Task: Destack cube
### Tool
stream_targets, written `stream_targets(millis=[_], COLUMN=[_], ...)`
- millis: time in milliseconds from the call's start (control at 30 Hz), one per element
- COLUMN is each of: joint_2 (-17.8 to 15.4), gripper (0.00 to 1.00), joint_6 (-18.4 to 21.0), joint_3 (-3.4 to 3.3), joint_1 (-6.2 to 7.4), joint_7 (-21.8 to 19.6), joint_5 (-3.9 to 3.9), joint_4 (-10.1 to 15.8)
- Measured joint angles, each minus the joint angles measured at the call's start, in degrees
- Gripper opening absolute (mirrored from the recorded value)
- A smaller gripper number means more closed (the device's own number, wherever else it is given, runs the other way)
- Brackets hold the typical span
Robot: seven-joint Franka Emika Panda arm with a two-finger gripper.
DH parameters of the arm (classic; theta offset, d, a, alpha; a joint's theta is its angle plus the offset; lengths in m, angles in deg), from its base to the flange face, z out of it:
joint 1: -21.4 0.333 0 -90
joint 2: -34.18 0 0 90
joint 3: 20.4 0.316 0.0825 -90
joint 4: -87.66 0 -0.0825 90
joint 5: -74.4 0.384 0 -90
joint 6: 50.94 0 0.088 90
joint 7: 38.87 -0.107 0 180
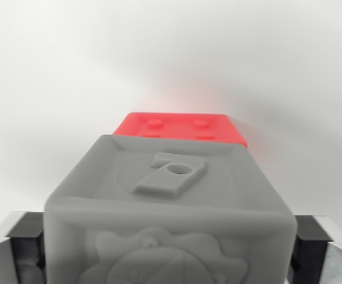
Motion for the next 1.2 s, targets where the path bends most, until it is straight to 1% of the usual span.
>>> stream_targets(millis=[967, 1200], joint_2=[0.0, -1.2], gripper=[0.0, 0.0], joint_6=[0.1, 0.8], joint_3=[0.0, 0.29], joint_1=[-0.01, -0.17], joint_7=[0.0, 0.3], joint_5=[0.01, 0.42], joint_4=[0.0, 0.1])
